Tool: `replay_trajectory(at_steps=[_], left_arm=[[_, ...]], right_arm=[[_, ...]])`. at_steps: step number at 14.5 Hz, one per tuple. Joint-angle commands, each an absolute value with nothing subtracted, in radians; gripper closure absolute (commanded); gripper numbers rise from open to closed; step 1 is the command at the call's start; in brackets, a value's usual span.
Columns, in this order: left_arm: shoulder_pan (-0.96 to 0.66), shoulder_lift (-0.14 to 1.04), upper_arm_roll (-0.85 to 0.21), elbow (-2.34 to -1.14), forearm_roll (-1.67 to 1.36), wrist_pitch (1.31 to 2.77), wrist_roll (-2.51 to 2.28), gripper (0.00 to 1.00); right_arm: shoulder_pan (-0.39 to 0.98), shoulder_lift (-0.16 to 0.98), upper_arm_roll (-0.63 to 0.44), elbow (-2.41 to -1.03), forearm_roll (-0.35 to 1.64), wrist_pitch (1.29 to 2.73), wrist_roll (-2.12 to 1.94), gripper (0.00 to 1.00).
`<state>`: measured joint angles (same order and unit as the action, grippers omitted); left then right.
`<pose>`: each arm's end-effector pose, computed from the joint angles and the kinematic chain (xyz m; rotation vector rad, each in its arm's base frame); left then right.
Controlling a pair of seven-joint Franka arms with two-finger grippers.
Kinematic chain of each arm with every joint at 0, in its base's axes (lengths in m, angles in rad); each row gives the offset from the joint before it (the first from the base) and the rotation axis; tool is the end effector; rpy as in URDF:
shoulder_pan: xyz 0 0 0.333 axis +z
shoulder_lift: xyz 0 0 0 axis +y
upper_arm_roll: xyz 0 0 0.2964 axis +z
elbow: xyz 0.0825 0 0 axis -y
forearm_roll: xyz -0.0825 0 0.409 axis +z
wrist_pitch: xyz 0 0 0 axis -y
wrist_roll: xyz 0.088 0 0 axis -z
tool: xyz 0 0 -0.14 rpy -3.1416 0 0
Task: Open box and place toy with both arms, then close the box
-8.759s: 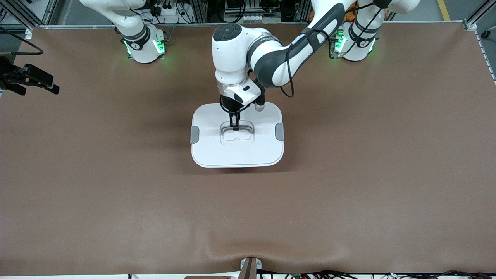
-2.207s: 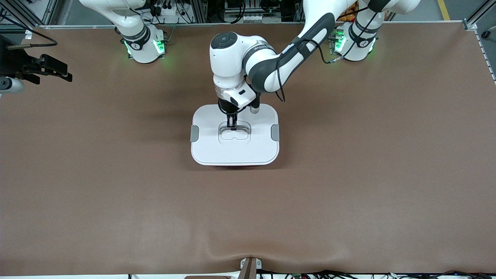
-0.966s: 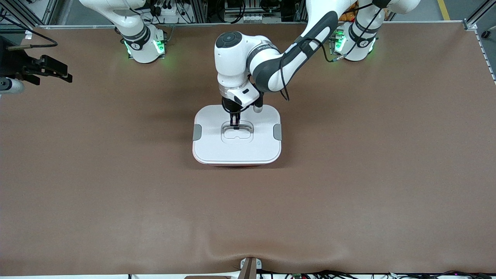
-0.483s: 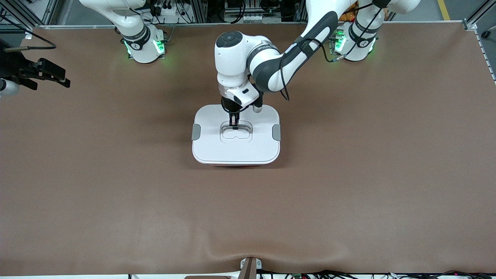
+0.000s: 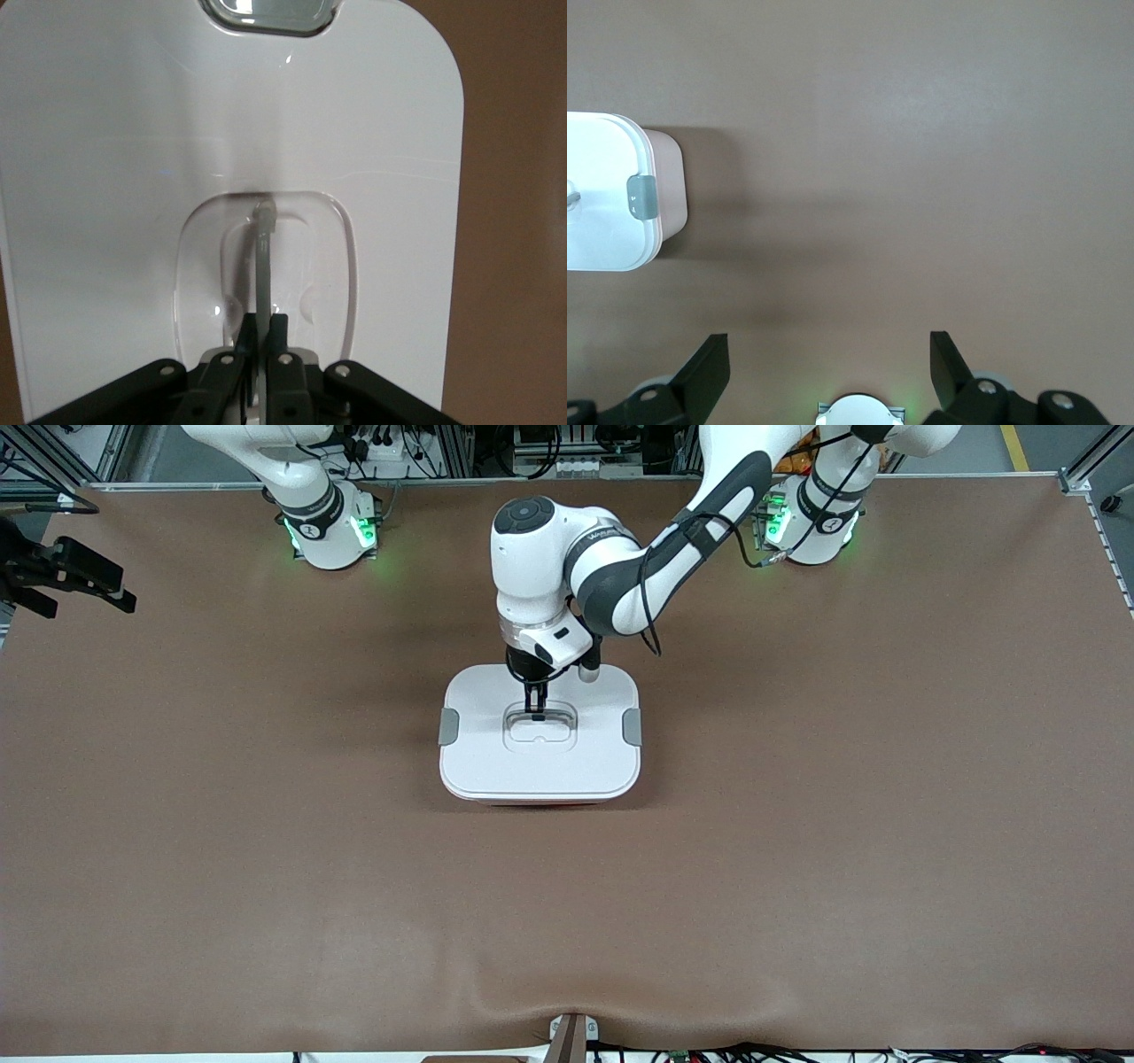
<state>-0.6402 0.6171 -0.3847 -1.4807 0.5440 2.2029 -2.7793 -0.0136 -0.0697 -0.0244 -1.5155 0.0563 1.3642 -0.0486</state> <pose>0.4449 -0.5945 0.2904 2.0748 2.0251 0.2677 0.5334 -0.0120 0.6208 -3.0783 -0.0308 0.1218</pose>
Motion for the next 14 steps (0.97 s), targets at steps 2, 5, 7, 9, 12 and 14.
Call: replay_trajectory(at_steps=[2, 5, 7, 9, 12, 14], left_arm=[[-0.652, 0.597, -0.382, -1.503, 0.574, 2.218, -2.976, 1.0], [-0.65, 0.597, -0.382, -1.503, 0.584, 2.218, -3.0, 1.0], [-0.65, 0.597, -0.382, -1.503, 0.584, 2.218, -3.0, 1.0], [-0.653, 0.598, -0.382, -1.503, 0.583, 2.218, -3.002, 1.0], [-0.655, 0.598, -0.382, -1.503, 0.577, 2.218, -3.007, 1.0], [-0.655, 0.598, -0.382, -1.503, 0.581, 2.218, -3.025, 1.0]], right_arm=[[-0.044, -0.051, -0.015, -1.517, 0.058, 1.358, -0.054, 0.0], [-0.051, -0.051, -0.014, -1.513, 0.063, 1.361, -0.054, 0.0], [-0.048, -0.043, -0.012, -1.479, 0.063, 1.358, -0.052, 0.0], [-0.041, -0.029, -0.012, -1.465, 0.061, 1.35, -0.052, 0.0], [-0.043, -0.031, -0.012, -1.477, 0.061, 1.339, -0.054, 0.0], [-0.041, -0.031, -0.011, -1.479, 0.061, 1.339, -0.054, 0.0]])
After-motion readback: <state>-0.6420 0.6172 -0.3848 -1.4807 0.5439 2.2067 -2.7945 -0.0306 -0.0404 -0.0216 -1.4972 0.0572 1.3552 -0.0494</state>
